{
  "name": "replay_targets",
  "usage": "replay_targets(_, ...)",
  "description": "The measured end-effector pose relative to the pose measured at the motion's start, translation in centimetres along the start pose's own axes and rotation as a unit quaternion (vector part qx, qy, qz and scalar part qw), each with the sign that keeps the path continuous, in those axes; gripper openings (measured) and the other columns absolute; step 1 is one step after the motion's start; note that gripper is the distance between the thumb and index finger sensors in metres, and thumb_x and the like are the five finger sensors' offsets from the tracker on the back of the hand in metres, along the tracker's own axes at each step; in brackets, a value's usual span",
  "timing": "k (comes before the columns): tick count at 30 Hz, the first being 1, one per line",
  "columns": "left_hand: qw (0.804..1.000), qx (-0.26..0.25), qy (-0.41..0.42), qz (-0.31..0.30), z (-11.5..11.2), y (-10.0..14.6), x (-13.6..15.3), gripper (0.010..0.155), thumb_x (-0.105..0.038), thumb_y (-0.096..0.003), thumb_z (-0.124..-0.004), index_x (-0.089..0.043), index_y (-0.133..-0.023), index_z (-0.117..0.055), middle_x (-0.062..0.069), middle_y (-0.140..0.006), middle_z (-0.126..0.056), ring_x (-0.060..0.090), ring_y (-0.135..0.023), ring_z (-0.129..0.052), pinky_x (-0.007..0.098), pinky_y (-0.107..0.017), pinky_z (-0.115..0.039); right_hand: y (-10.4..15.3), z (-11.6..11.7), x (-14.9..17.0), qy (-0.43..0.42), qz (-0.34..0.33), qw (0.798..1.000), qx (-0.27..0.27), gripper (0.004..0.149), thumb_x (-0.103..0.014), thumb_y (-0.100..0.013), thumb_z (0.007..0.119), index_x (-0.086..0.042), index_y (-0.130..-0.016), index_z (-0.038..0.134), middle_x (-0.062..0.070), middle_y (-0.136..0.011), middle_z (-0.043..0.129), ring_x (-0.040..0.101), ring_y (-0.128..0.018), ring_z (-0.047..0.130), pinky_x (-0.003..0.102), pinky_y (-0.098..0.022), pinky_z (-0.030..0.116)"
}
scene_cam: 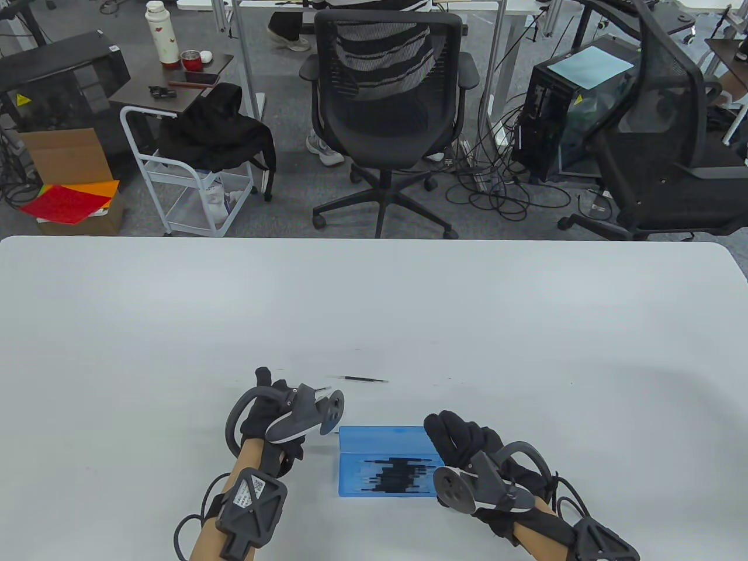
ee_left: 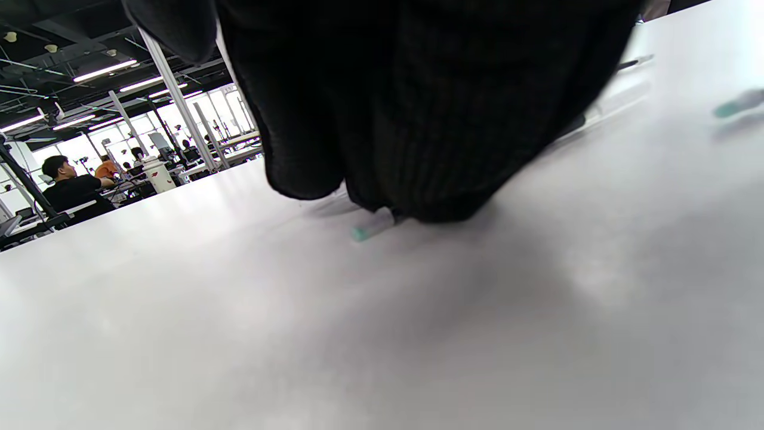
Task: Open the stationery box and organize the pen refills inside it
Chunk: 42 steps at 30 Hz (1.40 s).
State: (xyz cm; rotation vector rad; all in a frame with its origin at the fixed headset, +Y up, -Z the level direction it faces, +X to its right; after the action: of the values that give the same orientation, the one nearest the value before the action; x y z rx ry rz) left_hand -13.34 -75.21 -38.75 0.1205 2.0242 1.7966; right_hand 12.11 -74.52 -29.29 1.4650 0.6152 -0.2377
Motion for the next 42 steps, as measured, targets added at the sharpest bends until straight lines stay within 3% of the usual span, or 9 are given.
replay_targets(15, 1.000, 0.001, 0.003, -0.018, -0.4, 0.3, 0.0, 0.052, -0.029, -0.0424, -0.093, -0.016, -0.091, -0.081, 0.001, -0.081, -0.100, 0.027, -0.082, -0.101, 0.069, -0.079, -0.049, 0.0, 0.0, 0.0, 0.000, 0.000, 1.000, -0.001, 0.120, -0.059, -0.035, 0.081, -0.011, -0.112, 0.001, 0.025, -0.121, 0.024, 0.044, -0.103, 0.065, 0.059, -0.076, 0.061)
replay_targets(19, 1.000, -0.009, 0.010, -0.024, 0.0, 0.9, -0.1, 0.054, -0.029, -0.0419, -0.093, -0.015, -0.092, -0.080, -0.003, -0.081, -0.100, 0.027, -0.082, -0.101, 0.069, -0.078, -0.050, 0.0, 0.0, 0.0, -0.002, 0.000, 1.000, -0.001, 0.120, -0.059, -0.035, 0.081, -0.011, -0.112, 0.001, 0.025, -0.121, 0.024, 0.044, -0.102, 0.066, 0.059, -0.076, 0.061)
replay_targets(30, 0.995, -0.094, 0.005, -0.023, 5.5, 5.9, 0.9, 0.056, -0.030, -0.0410, -0.094, -0.015, -0.093, -0.079, -0.002, -0.081, -0.099, 0.027, -0.083, -0.100, 0.070, -0.078, -0.050, 0.0, 0.0, 0.0, -0.001, 0.000, 1.000, -0.001, 0.120, -0.059, -0.035, 0.081, -0.011, -0.112, 0.001, 0.025, -0.121, 0.024, 0.044, -0.103, 0.065, 0.059, -0.076, 0.061)
replay_targets(34, 0.990, -0.136, -0.018, -0.039, 7.8, 8.5, -0.3, 0.056, -0.031, -0.0407, -0.094, -0.016, -0.093, -0.079, -0.003, -0.081, -0.100, 0.027, -0.082, -0.101, 0.070, -0.078, -0.051, 0.0, 0.0, 0.0, -0.001, 0.001, 1.000, -0.002, 0.120, -0.059, -0.035, 0.081, -0.011, -0.112, 0.001, 0.025, -0.121, 0.024, 0.044, -0.103, 0.065, 0.059, -0.076, 0.061)
replay_targets(42, 0.976, -0.175, -0.067, -0.109, 8.1, 11.2, -6.1, 0.057, -0.032, -0.0405, -0.094, -0.016, -0.093, -0.080, -0.003, -0.080, -0.101, 0.027, -0.081, -0.102, 0.070, -0.077, -0.053, 0.0, 0.0, 0.0, -0.002, 0.001, 1.000, -0.003, 0.120, -0.059, -0.035, 0.081, -0.012, -0.112, 0.001, 0.024, -0.121, 0.024, 0.044, -0.103, 0.065, 0.059, -0.076, 0.061)
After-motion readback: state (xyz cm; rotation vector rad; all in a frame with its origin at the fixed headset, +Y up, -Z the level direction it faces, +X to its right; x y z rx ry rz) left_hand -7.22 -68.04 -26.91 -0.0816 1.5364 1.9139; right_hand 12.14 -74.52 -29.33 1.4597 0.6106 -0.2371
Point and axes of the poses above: the tracker on the back of each hand, its own x axis roughly to the little-finger side, its own y axis roughly from the fingertips to the wrist, z = x × y, the point moved 2 cm from there along -y, roughly from the wrist to the fingertips
